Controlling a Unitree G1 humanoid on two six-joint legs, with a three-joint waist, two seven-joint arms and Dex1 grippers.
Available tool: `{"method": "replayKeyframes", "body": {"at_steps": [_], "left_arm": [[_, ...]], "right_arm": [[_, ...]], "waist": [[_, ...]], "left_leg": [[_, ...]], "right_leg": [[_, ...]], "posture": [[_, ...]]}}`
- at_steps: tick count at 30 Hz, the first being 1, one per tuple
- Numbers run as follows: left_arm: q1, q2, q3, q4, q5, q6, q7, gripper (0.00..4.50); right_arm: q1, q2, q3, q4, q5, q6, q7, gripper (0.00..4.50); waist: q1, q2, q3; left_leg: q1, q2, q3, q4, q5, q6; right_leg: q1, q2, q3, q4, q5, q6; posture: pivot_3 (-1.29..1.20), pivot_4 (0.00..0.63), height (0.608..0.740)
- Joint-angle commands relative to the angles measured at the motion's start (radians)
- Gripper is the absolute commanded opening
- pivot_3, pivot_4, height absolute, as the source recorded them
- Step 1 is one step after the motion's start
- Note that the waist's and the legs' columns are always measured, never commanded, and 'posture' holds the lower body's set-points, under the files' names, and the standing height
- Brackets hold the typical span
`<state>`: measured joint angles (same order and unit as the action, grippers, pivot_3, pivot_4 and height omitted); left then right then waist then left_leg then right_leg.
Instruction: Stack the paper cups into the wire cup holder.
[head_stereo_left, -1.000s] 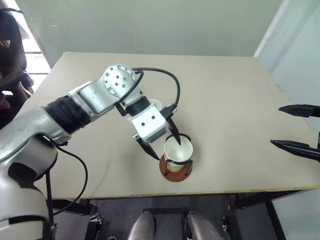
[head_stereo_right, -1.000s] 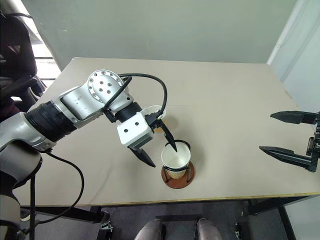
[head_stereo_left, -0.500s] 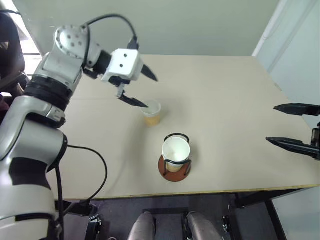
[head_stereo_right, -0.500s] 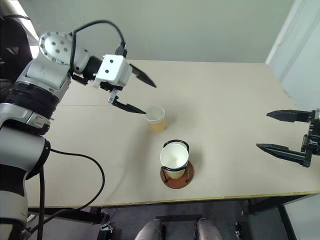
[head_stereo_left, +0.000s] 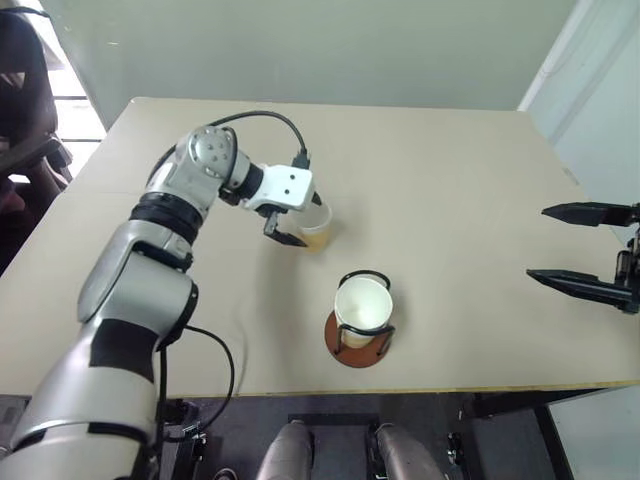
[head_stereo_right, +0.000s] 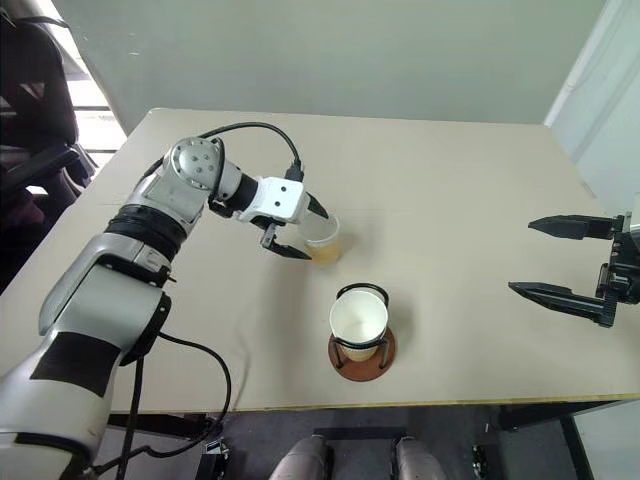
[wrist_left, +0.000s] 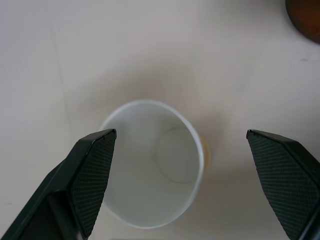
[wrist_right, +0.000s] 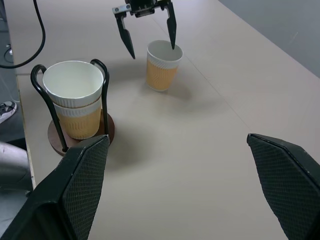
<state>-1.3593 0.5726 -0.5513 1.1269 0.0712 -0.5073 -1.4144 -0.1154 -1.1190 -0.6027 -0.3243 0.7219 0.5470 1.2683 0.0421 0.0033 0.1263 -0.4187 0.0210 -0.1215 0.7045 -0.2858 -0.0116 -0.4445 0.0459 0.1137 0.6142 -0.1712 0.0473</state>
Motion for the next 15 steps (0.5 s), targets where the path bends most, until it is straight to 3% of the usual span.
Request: {"method": "replayKeyframes", "body": {"at_steps": [1,12,15], "left_arm": [[0.011,-0.007,0.027,0.022,0.064,-0.029,0.025,3.90],[0.003,-0.045,0.093,0.045,0.137,-0.030,0.063,0.03],[-0.028,-0.033,0.147,0.026,0.084,-0.015,-0.043,0.03]], "right_arm": [[-0.002,-0.020,-0.033,-0.021,0.005,-0.005,0.001,4.50],[0.012,-0.028,-0.060,-0.033,0.008,0.009,0.001,4.50],[0.023,-0.030,-0.076,-0.037,0.008,0.012,0.004,4.50]], "waist": [[0.000,0.000,0.000],[0.000,0.000,0.000],[0.000,0.000,0.000]], "left_leg": [[0.000,0.000,0.000,0.000,0.000,0.000],[0.000,-0.003,0.000,0.002,-0.001,0.003],[0.000,-0.003,0.000,0.002,-0.001,0.003]], "right_leg": [[0.000,0.000,0.000,-0.001,0.000,0.000],[0.001,-0.002,0.000,-0.002,0.002,0.003],[0.001,-0.002,0.000,-0.001,0.002,0.003]], "posture": [[0.00,0.150,0.740],[0.00,0.150,0.740],[0.00,0.150,0.740]]}}
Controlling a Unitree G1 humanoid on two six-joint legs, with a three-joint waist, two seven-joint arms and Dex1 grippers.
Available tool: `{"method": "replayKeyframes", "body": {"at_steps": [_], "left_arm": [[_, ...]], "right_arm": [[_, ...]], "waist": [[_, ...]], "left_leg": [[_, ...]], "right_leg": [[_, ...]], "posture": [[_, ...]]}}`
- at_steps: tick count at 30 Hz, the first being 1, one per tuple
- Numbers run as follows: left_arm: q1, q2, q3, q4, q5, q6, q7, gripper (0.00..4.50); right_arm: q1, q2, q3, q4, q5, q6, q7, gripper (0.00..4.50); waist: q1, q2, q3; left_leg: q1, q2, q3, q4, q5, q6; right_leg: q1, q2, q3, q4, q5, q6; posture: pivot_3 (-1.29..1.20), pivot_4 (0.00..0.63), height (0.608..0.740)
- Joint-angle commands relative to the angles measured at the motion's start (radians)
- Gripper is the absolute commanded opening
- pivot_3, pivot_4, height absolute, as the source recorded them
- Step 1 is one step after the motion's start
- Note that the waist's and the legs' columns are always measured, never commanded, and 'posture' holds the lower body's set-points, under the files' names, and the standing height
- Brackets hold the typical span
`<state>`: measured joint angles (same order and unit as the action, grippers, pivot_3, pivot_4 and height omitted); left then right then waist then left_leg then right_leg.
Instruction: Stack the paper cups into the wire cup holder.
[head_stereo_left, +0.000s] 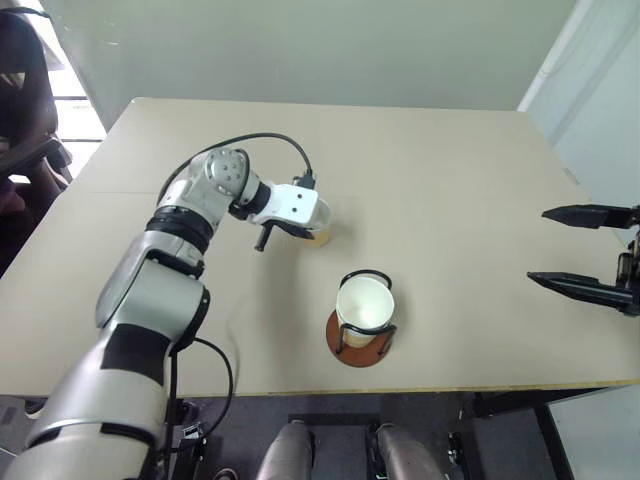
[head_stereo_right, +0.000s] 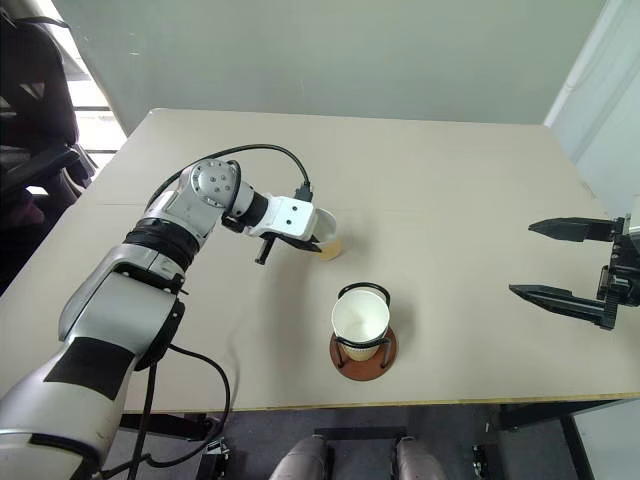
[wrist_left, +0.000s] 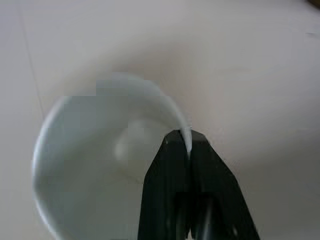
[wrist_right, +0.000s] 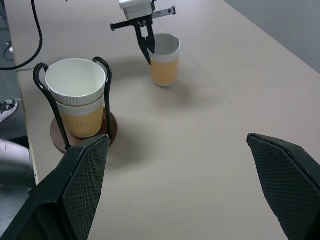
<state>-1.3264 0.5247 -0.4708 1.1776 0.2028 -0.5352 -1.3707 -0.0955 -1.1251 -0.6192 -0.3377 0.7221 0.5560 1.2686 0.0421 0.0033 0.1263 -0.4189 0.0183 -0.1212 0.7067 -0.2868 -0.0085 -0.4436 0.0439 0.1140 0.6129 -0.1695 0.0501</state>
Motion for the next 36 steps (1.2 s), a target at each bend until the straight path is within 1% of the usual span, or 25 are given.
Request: {"method": "replayKeyframes", "body": {"at_steps": [1,2,4,5,6,8,10,11,13,14,15,16,18,20,23,28,36], "left_arm": [[-0.072,0.020,0.085,-0.034,-0.070,0.019,-0.131,0.03],[-0.087,0.026,0.105,-0.053,-0.105,0.033,-0.187,0.03],[-0.111,0.051,0.088,-0.125,-0.221,0.082,-0.236,0.03],[-0.115,0.087,0.043,-0.223,-0.338,0.140,-0.244,0.03],[-0.116,0.116,0.006,-0.296,-0.423,0.182,-0.244,0.03],[-0.107,0.244,-0.103,-0.599,-0.737,0.310,-0.244,0.03],[-0.098,0.347,-0.184,-0.838,-0.973,0.380,-0.244,0.03],[-0.098,0.382,-0.220,-0.909,-1.039,0.389,-0.244,0.03],[-0.103,0.441,-0.299,-1.030,-1.134,0.398,-0.244,0.03],[-0.111,0.457,-0.339,-1.062,-1.152,0.387,-0.244,0.03],[-0.120,0.466,-0.374,-1.084,-1.166,0.376,-0.244,0.03],[-0.131,0.472,-0.410,-1.099,-1.172,0.363,-0.244,0.03],[-0.154,0.479,-0.482,-1.113,-1.169,0.328,-0.244,0.03],[-0.176,0.480,-0.544,-1.109,-1.155,0.293,-0.244,0.03],[-0.203,0.466,-0.611,-1.062,-1.103,0.229,-0.244,0.03],[-0.227,0.446,-0.678,-1.014,-1.064,0.168,-0.244,0.03],[-0.241,0.412,-0.709,-0.943,-1.025,0.126,-0.244,0.03]], "right_arm": [[0.006,-0.024,-0.065,-0.025,0.008,0.004,0.005,4.50],[0.009,-0.025,-0.070,-0.025,0.008,0.006,0.007,4.50],[0.015,-0.028,-0.082,-0.026,0.010,0.009,0.012,4.50],[0.018,-0.029,-0.090,-0.028,0.011,0.012,0.015,4.50],[0.020,-0.030,-0.095,-0.029,0.013,0.014,0.017,4.50],[0.028,-0.032,-0.108,-0.035,0.015,0.019,0.023,4.50],[0.033,-0.031,-0.113,-0.039,0.014,0.019,0.022,4.50],[0.033,-0.030,-0.112,-0.039,0.013,0.017,0.019,4.50],[0.035,-0.026,-0.113,-0.043,0.012,0.016,0.015,4.50],[0.035,-0.024,-0.113,-0.046,0.013,0.016,0.012,4.50],[0.036,-0.023,-0.114,-0.049,0.013,0.016,0.010,4.50],[0.036,-0.022,-0.114,-0.051,0.013,0.017,0.007,4.50],[0.038,-0.020,-0.120,-0.057,0.013,0.019,0.002,4.50],[0.046,-0.017,-0.133,-0.066,0.015,0.025,-0.001,4.50],[0.066,-0.009,-0.158,-0.085,0.019,0.037,-0.007,4.50],[0.098,0.002,-0.199,-0.112,0.023,0.057,-0.013,4.50],[0.107,0.003,-0.204,-0.118,0.021,0.063,-0.019,4.50]], "waist": [[0.000,0.000,0.000],[0.000,0.000,0.000],[0.000,0.000,0.000],[0.000,0.000,0.000],[-0.001,0.000,0.000],[-0.003,0.000,0.000],[-0.005,0.000,0.000],[-0.007,0.000,-0.001],[-0.003,0.004,-0.002],[-0.002,0.004,-0.002],[-0.002,0.004,-0.002],[-0.002,0.005,-0.002],[-0.004,0.005,-0.002],[-0.007,0.005,-0.002],[-0.009,0.005,-0.002],[-0.012,0.005,-0.002],[-0.013,0.005,-0.001]], "left_leg": [[0.000,0.000,0.000,0.000,0.000,0.000],[0.000,0.000,0.000,0.001,0.000,0.000],[0.000,0.000,0.000,0.001,0.000,0.001],[-0.001,0.000,0.000,0.001,0.000,0.001],[-0.001,0.000,0.000,0.001,-0.001,0.001],[-0.001,0.000,0.001,0.001,-0.001,0.002],[-0.001,0.000,0.003,0.001,0.000,0.000],[-0.001,-0.001,0.005,0.000,0.002,-0.004],[0.002,-0.004,0.008,0.000,0.002,-0.004],[0.003,-0.004,0.008,0.000,0.002,-0.003],[0.003,-0.005,0.009,0.001,0.001,-0.001],[0.004,-0.006,0.010,0.001,-0.003,0.007],[0.004,-0.006,0.012,0.003,-0.002,0.009],[0.004,-0.006,0.013,0.003,-0.002,0.010],[0.004,-0.006,0.014,0.003,-0.001,0.012],[0.004,-0.007,0.015,0.004,0.001,0.013],[0.002,-0.007,0.015,0.004,0.000,0.013]], "right_leg": [[0.000,0.000,0.000,0.000,0.000,0.000],[0.000,0.000,0.000,0.000,0.000,0.000],[0.000,0.000,0.000,0.000,0.000,0.000],[0.000,0.000,0.000,0.000,0.000,0.000],[0.000,0.000,0.000,0.000,0.000,0.000],[0.000,0.000,0.000,-0.001,0.000,0.000],[-0.001,0.001,-0.001,-0.001,0.000,0.000],[-0.001,0.003,-0.003,-0.001,-0.001,0.002],[0.002,0.001,-0.002,-0.001,-0.002,0.004],[0.002,-0.001,-0.001,-0.001,-0.003,0.004],[0.002,-0.009,0.000,0.000,-0.003,0.004],[0.003,-0.012,0.000,0.000,-0.003,0.004],[0.003,-0.014,0.001,0.001,-0.003,0.003],[0.003,-0.014,0.002,0.001,-0.004,-0.002],[0.004,-0.014,0.003,0.001,-0.003,-0.004],[0.004,-0.014,0.005,0.002,-0.001,-0.005],[0.003,-0.015,0.005,-0.001,-0.001,-0.004]], "posture": [[0.00,0.150,0.740],[0.00,0.150,0.740],[0.00,0.150,0.740],[0.00,0.150,0.740],[0.00,0.150,0.740],[0.00,0.150,0.740],[0.00,0.150,0.740],[0.00,0.150,0.740],[0.00,0.150,0.740],[0.00,0.150,0.740],[0.00,0.150,0.740],[0.00,0.150,0.740],[0.00,0.150,0.740],[0.00,0.150,0.740],[0.00,0.150,0.740],[0.00,0.150,0.740],[0.00,0.150,0.740]]}}
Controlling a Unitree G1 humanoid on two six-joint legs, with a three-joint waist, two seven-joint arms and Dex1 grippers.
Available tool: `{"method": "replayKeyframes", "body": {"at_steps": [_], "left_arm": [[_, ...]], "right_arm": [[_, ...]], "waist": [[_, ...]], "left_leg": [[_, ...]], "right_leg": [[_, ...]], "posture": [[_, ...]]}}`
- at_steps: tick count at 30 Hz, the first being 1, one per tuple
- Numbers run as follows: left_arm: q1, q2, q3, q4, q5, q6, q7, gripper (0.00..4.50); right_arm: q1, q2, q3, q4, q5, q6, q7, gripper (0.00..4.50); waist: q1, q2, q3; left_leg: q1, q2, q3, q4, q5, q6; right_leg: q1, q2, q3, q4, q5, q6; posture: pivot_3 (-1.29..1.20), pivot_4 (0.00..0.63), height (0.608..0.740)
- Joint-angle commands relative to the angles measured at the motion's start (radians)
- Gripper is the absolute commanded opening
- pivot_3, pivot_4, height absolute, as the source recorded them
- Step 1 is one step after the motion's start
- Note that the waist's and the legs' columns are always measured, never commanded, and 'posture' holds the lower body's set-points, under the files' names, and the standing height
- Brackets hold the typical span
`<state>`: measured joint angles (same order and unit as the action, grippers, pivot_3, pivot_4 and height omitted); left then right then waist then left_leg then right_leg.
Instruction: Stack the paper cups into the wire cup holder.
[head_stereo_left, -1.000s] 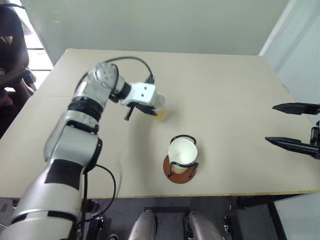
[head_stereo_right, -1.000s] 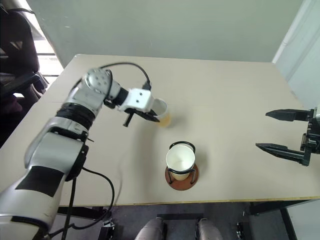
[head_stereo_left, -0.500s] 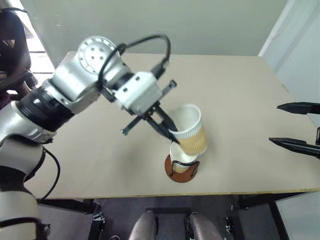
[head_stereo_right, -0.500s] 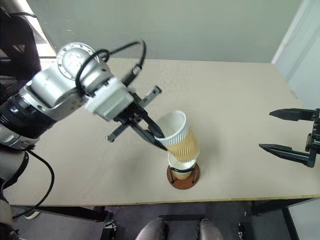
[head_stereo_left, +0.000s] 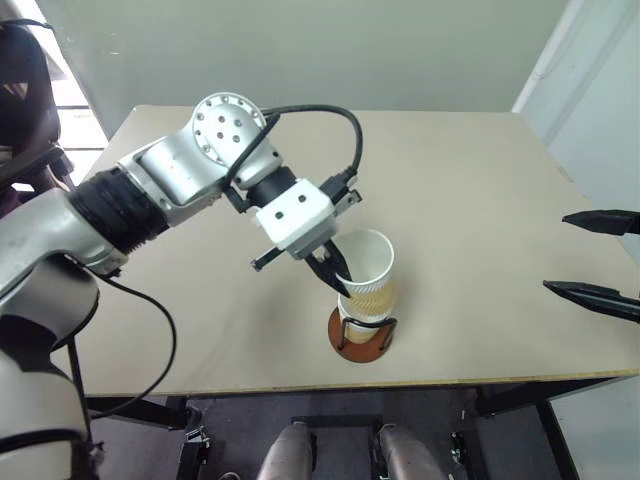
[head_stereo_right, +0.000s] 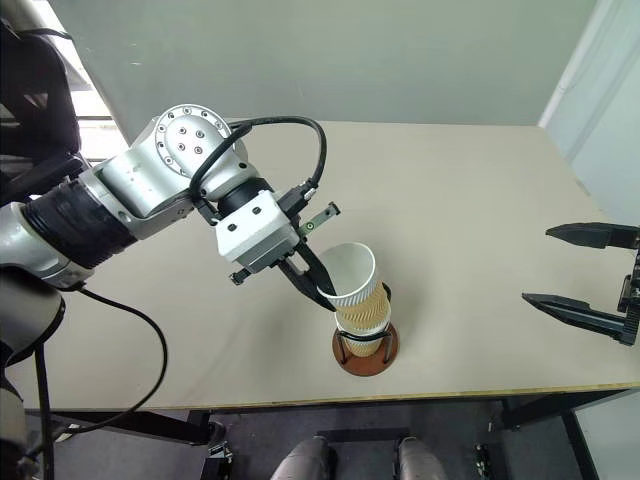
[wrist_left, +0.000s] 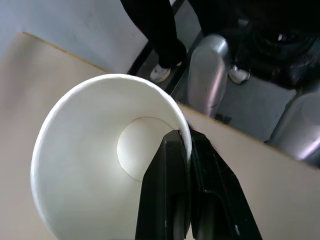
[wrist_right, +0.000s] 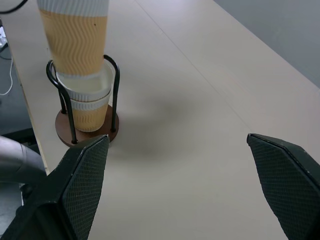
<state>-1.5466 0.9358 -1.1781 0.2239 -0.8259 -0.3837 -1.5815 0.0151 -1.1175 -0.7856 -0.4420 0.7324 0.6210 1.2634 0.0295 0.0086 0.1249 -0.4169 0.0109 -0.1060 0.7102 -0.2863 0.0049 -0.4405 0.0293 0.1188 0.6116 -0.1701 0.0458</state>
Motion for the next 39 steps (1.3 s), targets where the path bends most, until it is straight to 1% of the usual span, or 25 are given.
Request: {"method": "replayKeyframes", "body": {"at_steps": [1,9,15,18,23,24,28,29,32,33,36,38,39], "left_arm": [[-0.020,-0.001,-0.005,0.015,0.007,-0.029,-0.033,0.03],[-0.009,0.004,-0.032,0.001,0.015,-0.056,-0.033,0.03],[0.018,-0.026,-0.012,0.024,0.062,-0.056,-0.033,0.03],[0.024,-0.027,-0.005,0.010,0.064,-0.037,-0.033,0.70],[0.030,-0.033,0.009,0.004,0.084,-0.025,-0.033,2.53],[0.031,-0.033,0.011,0.002,0.086,-0.023,-0.033,2.83],[0.045,-0.059,0.067,0.028,0.102,0.016,-0.033,4.32],[0.053,-0.067,0.105,0.044,0.096,0.042,-0.033,4.45],[0.077,-0.072,0.210,0.073,0.080,0.120,-0.033,4.45],[0.100,-0.050,0.258,0.080,0.065,0.149,-0.033,4.45],[0.214,0.067,0.430,0.084,0.015,0.275,-0.033,4.45],[0.296,0.121,0.535,0.075,0.035,0.352,-0.033,4.45],[0.370,0.180,0.587,0.057,0.049,0.386,-0.021,4.45]], "right_arm": [[-0.006,-0.005,-0.033,-0.012,0.010,-0.004,-0.015,4.50],[-0.012,-0.008,-0.019,-0.007,0.009,-0.013,-0.019,4.50],[-0.012,-0.005,-0.013,-0.010,0.009,-0.014,-0.025,4.50],[-0.010,-0.005,-0.019,-0.012,0.010,-0.012,-0.025,4.50],[-0.010,-0.005,-0.025,-0.019,0.016,-0.006,-0.029,4.50],[-0.010,-0.005,-0.025,-0.020,0.017,-0.005,-0.030,4.50],[-0.020,-0.008,-0.011,-0.015,0.023,-0.008,-0.031,4.50],[-0.027,-0.012,0.003,-0.010,0.026,-0.012,-0.026,4.50],[-0.052,-0.022,0.044,0.011,0.030,-0.025,-0.008,4.50],[-0.067,-0.027,0.075,0.020,0.032,-0.033,0.006,4.50],[-0.119,-0.041,0.195,0.039,0.029,-0.061,0.056,4.50],[-0.139,-0.047,0.248,0.052,0.015,-0.083,0.083,4.50],[-0.156,-0.050,0.279,0.061,0.014,-0.091,0.098,4.50]], "waist": [[0.000,0.000,0.000],[0.001,0.000,0.000],[0.001,0.000,0.000],[0.001,0.000,0.000],[0.001,0.000,0.000],[0.001,0.000,0.000],[0.001,0.000,0.000],[0.001,0.000,0.000],[-0.001,0.001,0.000],[-0.002,0.001,0.000],[-0.017,0.004,0.000],[-0.028,0.005,-0.001],[-0.030,0.005,-0.001]], "left_leg": [[0.000,0.000,0.000,0.000,0.000,0.000],[-0.002,0.000,0.000,0.000,-0.001,0.001],[-0.002,0.000,0.000,0.000,-0.001,0.001],[-0.002,0.000,0.000,0.000,-0.001,0.001],[-0.002,-0.001,0.000,0.000,-0.001,0.001],[-0.002,-0.001,0.000,0.000,-0.001,0.001],[-0.002,-0.001,0.000,0.000,-0.001,0.001],[-0.002,-0.001,0.000,0.000,-0.001,0.001],[-0.002,-0.001,0.001,0.000,-0.001,0.001],[-0.002,-0.001,0.001,0.000,-0.001,0.001],[-0.002,-0.001,0.002,-0.002,-0.001,0.001],[0.000,0.000,0.003,-0.004,0.001,-0.001],[0.000,0.000,0.003,-0.006,0.004,-0.001]], "right_leg": [[0.000,0.000,0.000,0.000,0.000,0.000],[-0.001,-0.001,0.000,-0.001,0.000,0.001],[-0.001,-0.001,0.000,-0.001,0.000,0.001],[-0.001,-0.001,-0.001,-0.001,0.000,0.001],[-0.001,-0.001,-0.001,-0.001,0.000,0.001],[-0.001,-0.001,0.000,-0.001,0.000,0.001],[-0.001,-0.001,-0.001,-0.001,0.000,0.001],[-0.001,-0.001,-0.001,-0.001,0.000,0.001],[-0.001,-0.001,0.000,-0.001,0.000,0.001],[-0.001,-0.001,0.000,-0.001,0.000,0.001],[-0.003,0.000,-0.001,0.000,0.000,0.002],[-0.004,0.001,-0.003,0.000,0.002,0.004],[-0.004,0.001,-0.004,0.000,0.003,0.006]], "posture": [[0.00,0.150,0.740],[0.00,0.150,0.740],[0.00,0.150,0.740],[0.00,0.150,0.740],[0.00,0.150,0.740],[0.00,0.150,0.740],[0.00,0.150,0.740],[0.00,0.150,0.740],[0.00,0.150,0.740],[0.00,0.150,0.740],[0.00,0.150,0.740],[0.00,0.150,0.740],[0.00,0.150,0.740]]}}
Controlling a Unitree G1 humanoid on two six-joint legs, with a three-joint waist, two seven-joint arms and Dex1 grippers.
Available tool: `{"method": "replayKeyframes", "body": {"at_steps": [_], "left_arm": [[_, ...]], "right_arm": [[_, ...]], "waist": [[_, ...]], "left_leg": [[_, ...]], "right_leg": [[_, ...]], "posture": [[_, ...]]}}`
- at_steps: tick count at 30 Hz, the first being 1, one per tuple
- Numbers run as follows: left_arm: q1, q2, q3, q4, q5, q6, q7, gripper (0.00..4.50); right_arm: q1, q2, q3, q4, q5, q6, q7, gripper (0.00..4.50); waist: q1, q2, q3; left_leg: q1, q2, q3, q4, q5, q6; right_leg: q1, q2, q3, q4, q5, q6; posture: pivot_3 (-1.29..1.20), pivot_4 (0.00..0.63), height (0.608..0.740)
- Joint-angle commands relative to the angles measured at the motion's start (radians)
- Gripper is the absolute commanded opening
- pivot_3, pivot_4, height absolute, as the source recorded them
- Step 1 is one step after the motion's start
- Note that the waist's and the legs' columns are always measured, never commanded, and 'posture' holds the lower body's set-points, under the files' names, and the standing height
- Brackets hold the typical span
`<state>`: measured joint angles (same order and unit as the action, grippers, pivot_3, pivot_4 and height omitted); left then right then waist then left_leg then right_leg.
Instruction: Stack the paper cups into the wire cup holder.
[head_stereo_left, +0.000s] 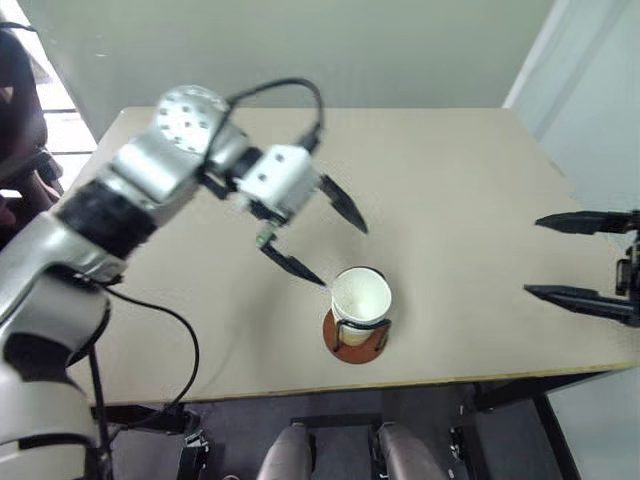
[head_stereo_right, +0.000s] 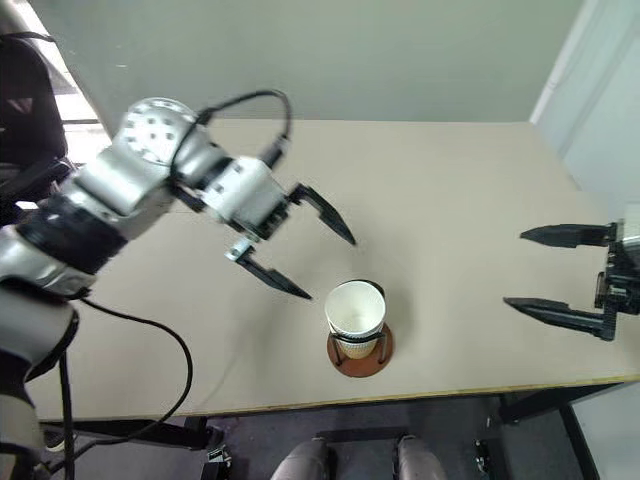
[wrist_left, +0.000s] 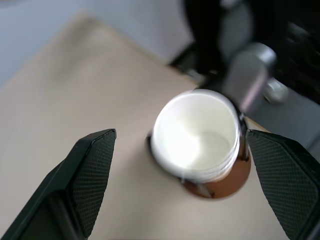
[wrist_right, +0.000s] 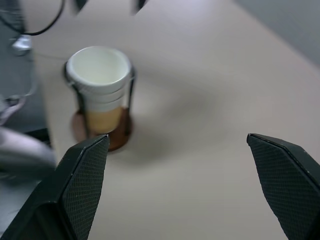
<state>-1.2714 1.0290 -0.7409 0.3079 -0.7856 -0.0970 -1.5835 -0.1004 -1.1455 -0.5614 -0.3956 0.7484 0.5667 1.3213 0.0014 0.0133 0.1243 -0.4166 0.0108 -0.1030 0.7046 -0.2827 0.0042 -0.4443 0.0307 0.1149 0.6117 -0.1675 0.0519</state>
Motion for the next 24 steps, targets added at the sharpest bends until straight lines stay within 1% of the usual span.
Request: {"method": "replayKeyframes", "body": {"at_steps": [1,3,4,5,7,8,9,11,12,15,18,20,24], "left_arm": [[0.189,0.156,0.204,-0.050,0.006,0.136,0.000,4.45],[0.394,0.280,0.320,-0.110,-0.011,0.195,0.052,4.45],[0.492,0.323,0.380,-0.137,-0.022,0.215,0.077,4.45],[0.583,0.354,0.444,-0.165,-0.031,0.231,0.102,4.45],[0.800,0.409,0.611,-0.223,-0.070,0.274,0.152,4.45],[0.907,0.419,0.708,-0.254,-0.081,0.299,0.166,4.45],[1.020,0.415,0.818,-0.278,-0.080,0.327,0.170,4.45],[1.180,0.382,0.996,-0.324,-0.047,0.369,0.179,4.45],[1.235,0.361,1.066,-0.342,-0.028,0.386,0.191,4.45],[1.322,0.302,1.219,-0.420,-0.013,0.457,0.229,4.45],[1.383,0.256,1.318,-0.501,0.001,0.517,0.234,4.45],[1.411,0.231,1.370,-0.526,0.017,0.549,0.239,4.45],[1.436,0.203,1.424,-0.568,0.038,0.590,0.234,4.45]], "right_arm": [[-0.059,-0.025,0.087,0.024,-0.005,-0.046,0.057,4.50],[-0.100,-0.030,0.144,0.052,-0.012,-0.061,0.091,4.50],[-0.120,-0.033,0.167,0.067,-0.016,-0.067,0.106,4.50],[-0.139,-0.035,0.187,0.083,-0.018,-0.073,0.120,4.50],[-0.180,-0.038,0.229,0.118,-0.028,-0.086,0.152,4.50],[-0.201,-0.039,0.247,0.135,-0.033,-0.090,0.166,4.50],[-0.226,-0.037,0.267,0.152,-0.039,-0.094,0.176,4.50],[-0.266,-0.026,0.298,0.176,-0.043,-0.098,0.187,4.50],[-0.282,-0.017,0.314,0.183,-0.045,-0.099,0.192,4.50],[-0.334,0.014,0.370,0.185,-0.047,-0.093,0.192,4.50],[-0.382,0.029,0.401,0.213,-0.059,-0.097,0.198,4.50],[-0.412,0.035,0.420,0.243,-0.073,-0.105,0.209,4.50],[-0.455,0.045,0.451,0.287,-0.099,-0.121,0.232,4.50]], "waist": [[-0.006,0.002,0.000],[-0.013,0.004,-0.001],[-0.017,0.004,-0.001],[-0.017,0.004,-0.001],[-0.011,0.002,0.000],[-0.004,0.002,0.000],[-0.002,0.001,0.000],[0.002,0.000,-0.001],[0.001,-0.002,-0.002],[-0.001,-0.002,-0.002],[-0.005,-0.002,-0.002],[-0.009,-0.002,-0.002],[-0.011,-0.002,-0.002]], "left_leg": [[0.000,0.001,0.000,-0.001,0.003,-0.001],[0.001,0.001,0.002,-0.005,0.004,-0.003],[0.001,0.001,0.001,-0.006,0.005,-0.004],[0.001,0.002,0.002,-0.006,0.006,-0.007],[0.000,0.002,0.000,-0.006,0.008,-0.011],[-0.001,0.002,-0.001,-0.006,0.008,-0.010],[-0.002,0.002,-0.001,-0.006,0.005,-0.005],[-0.001,0.001,0.000,-0.006,0.004,-0.003],[-0.001,0.000,-0.001,-0.005,0.004,-0.004],[0.002,0.000,0.000,-0.005,0.004,-0.004],[0.004,0.000,0.000,-0.006,0.004,-0.005],[0.006,0.000,0.000,-0.006,0.005,-0.006],[0.009,0.000,-0.001,-0.006,0.005,-0.006]], "right_leg": [[0.000,0.000,0.000,-0.001,0.001,0.001],[-0.003,0.000,0.001,0.000,0.000,0.001],[-0.003,0.000,0.001,0.001,0.000,0.000],[-0.005,0.000,0.002,0.002,-0.001,-0.002],[-0.006,-0.001,0.004,0.004,-0.006,-0.010],[-0.007,-0.001,0.004,0.005,-0.007,-0.012],[-0.007,-0.001,0.004,0.006,-0.008,-0.013],[-0.008,-0.001,0.004,0.009,-0.010,-0.017],[-0.008,-0.002,0.004,0.013,-0.011,-0.021],[-0.008,-0.002,0.004,0.018,-0.013,-0.024],[-0.009,-0.001,0.004,0.021,-0.011,-0.028],[-0.009,-0.001,0.006,0.023,-0.010,-0.030],[-0.007,0.000,0.006,0.026,-0.009,-0.031]], "posture": [[0.00,0.150,0.740],[0.00,0.150,0.740],[0.00,0.150,0.740],[0.00,0.150,0.740],[0.00,0.150,0.740],[0.00,0.150,0.740],[0.00,0.150,0.740],[0.00,0.150,0.740],[0.00,0.150,0.740],[0.00,0.150,0.740],[0.00,0.150,0.740],[0.00,0.150,0.740],[0.00,0.150,0.740]]}}
